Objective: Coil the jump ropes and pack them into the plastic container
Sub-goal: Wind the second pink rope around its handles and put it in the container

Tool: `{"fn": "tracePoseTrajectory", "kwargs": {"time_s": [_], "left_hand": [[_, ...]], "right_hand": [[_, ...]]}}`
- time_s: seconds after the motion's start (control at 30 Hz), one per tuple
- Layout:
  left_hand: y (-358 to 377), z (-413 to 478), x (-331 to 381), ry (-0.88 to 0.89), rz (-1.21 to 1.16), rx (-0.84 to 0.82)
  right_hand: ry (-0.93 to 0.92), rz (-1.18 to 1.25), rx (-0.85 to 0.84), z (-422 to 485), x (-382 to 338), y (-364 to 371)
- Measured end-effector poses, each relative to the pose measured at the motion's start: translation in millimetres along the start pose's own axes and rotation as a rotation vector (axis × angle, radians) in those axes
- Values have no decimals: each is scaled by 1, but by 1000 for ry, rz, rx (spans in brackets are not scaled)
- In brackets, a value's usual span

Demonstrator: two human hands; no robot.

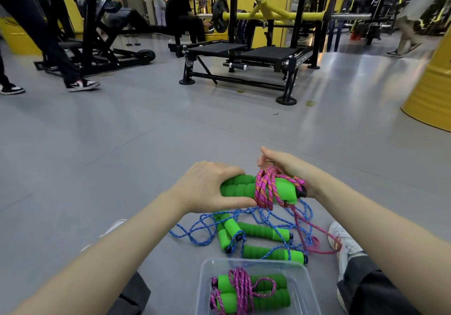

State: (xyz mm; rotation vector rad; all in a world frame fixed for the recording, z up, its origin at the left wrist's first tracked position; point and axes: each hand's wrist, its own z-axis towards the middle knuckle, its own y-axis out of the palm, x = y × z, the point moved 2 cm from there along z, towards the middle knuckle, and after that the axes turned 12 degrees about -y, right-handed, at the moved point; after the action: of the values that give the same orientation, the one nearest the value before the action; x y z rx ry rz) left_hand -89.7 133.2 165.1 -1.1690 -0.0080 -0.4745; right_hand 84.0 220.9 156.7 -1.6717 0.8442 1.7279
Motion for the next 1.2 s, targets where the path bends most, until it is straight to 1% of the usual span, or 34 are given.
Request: {"fn": "tracePoseTrajectory", "kwargs": {"time_s": [0.07,0.1,0.17,0.2,0.23,0.27,0.3,0.33,0.43,0.5,0.57,0.6,0.63,0.7,0.8,0.87,0.93,0.97,1.03,1.13,1.2], "left_hand": [[2,1,-1,-36,-51,14],[3,0,-1,-62,-64,18],[10,-3,-5,-145,-73,12],[13,-4,-10,-221,-102,9],[13,-4,-16,-318,-150,10],[13,-4,-24,-421,-182,11],[13,-4,-32,-512,-173,1],[12,-5,-39,-585,-111,-26],[14,-10,-51,-715,140,-135],[17,-13,-52,-732,269,-179],[20,-14,-51,-699,364,-206],[21,-15,-50,-670,389,-222],[22,-15,-49,-636,412,-242],[25,-16,-47,-541,477,-283],[27,-14,-40,-410,567,-298],[30,-11,-34,-315,603,-294],[35,-12,-27,-180,602,-270],[36,-13,-24,-103,576,-235],[35,-14,-18,88,508,-104],[33,-14,-15,242,353,10],[30,-12,-14,281,226,83]], "right_hand": [[54,275,-22,-2,10,4],[54,353,-13,-2,19,7],[91,464,124,-3,34,11],[92,451,211,-4,40,12],[85,386,251,-6,45,15],[91,321,248,-8,49,21],[108,251,210,-10,53,29],[133,177,166,-10,57,37],[208,-115,-21,-14,54,64],[222,-445,-209,-14,49,67],[192,-828,-385,-14,38,58],[181,-941,-440,-13,29,51],[172,-974,-469,-14,19,46],[132,-957,-484,-14,-3,36],[38,-878,-436,-14,-19,27],[0,-711,-381,-12,-20,25],[-46,-514,-307,-9,-20,21],[-67,-453,-269,-8,-20,19],[-74,-411,-220,-6,-15,11],[-47,-383,-233,-9,-5,5],[-47,-308,-203,-8,0,1]]}}
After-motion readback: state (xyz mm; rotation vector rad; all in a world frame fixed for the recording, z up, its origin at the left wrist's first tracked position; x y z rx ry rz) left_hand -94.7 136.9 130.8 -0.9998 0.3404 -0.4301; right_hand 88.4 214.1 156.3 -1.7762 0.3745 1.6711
